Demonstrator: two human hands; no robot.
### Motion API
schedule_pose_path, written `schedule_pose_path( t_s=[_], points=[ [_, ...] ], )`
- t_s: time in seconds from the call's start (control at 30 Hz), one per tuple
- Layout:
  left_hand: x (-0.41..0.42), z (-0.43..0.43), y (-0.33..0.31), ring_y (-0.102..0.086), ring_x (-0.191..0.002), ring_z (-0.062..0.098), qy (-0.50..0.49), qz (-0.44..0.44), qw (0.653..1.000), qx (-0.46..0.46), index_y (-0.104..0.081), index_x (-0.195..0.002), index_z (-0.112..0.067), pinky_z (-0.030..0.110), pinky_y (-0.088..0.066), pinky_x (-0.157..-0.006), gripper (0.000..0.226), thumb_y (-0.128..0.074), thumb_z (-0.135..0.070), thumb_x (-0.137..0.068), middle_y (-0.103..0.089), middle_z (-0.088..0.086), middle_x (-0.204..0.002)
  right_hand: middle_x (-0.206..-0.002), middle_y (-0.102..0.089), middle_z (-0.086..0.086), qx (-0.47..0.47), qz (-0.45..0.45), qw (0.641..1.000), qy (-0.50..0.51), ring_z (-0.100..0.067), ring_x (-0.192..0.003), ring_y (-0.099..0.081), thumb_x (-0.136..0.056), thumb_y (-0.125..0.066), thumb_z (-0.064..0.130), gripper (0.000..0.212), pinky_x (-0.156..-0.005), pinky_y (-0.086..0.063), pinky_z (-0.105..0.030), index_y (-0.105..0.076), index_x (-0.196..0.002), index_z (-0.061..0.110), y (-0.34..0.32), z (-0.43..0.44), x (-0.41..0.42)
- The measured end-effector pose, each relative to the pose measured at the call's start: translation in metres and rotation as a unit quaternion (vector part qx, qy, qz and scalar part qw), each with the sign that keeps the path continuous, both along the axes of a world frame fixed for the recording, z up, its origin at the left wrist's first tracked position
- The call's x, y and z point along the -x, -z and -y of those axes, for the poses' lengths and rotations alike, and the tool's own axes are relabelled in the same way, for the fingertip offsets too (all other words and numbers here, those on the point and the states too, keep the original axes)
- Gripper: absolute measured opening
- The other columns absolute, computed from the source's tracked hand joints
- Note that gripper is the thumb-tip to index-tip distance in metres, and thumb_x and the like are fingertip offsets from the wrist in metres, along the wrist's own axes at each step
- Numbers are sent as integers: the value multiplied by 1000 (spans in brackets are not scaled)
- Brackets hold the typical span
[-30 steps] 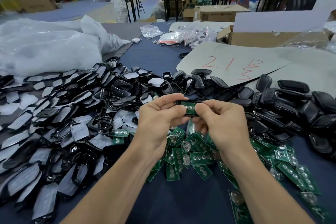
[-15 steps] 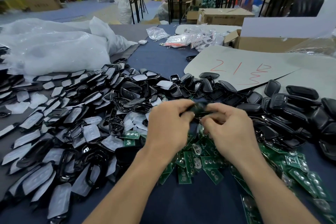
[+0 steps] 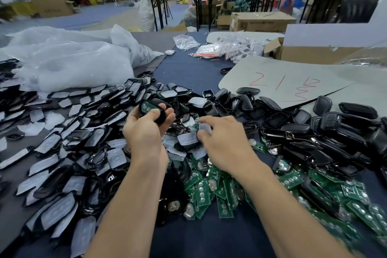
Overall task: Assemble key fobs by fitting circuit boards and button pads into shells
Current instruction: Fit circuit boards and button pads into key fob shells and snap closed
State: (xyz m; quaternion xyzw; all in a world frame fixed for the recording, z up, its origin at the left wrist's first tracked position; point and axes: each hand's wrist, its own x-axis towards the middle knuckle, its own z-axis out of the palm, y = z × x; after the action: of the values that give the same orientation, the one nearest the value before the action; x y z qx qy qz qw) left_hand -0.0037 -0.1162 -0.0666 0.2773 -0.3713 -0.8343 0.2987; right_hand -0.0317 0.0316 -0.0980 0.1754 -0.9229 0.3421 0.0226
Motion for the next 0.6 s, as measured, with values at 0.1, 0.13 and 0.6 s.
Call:
schedule_pose_path(
  t_s=[0.1,0.13,0.6],
  points=[
    [3,4,2,-73,-60,21,-11,-3,1000,-7,-59,-104,-2,26,-61,-62,17,-54,13,-97,-69,17,-89,-119,-69,1,-48,-36,998,-21,-22,-121,-50,-93,-64,43,41,-109,-26,-34,-63,-132,30,8,12,-9],
    [4,6,3,-73,-60,21,-16,-3,1000,-12,-59,-108,0,26,-61,-61,18,-54,13,-97,-69,18,-90,-119,-70,1,-51,-55,997,-15,-19,-119,-50,-94,-64,36,41,-108,-22,-29,-61,-135,31,10,11,-11],
    [5,10,7,-72,-60,21,-23,-3,1000,14,-60,-112,1,23,-58,-57,20,-56,12,-96,-71,13,-85,-126,-69,7,-115,-65,990,59,-18,-128,-52,-92,-62,19,44,-116,-22,-29,-68,-132,37,20,-12,-4]
  ],
)
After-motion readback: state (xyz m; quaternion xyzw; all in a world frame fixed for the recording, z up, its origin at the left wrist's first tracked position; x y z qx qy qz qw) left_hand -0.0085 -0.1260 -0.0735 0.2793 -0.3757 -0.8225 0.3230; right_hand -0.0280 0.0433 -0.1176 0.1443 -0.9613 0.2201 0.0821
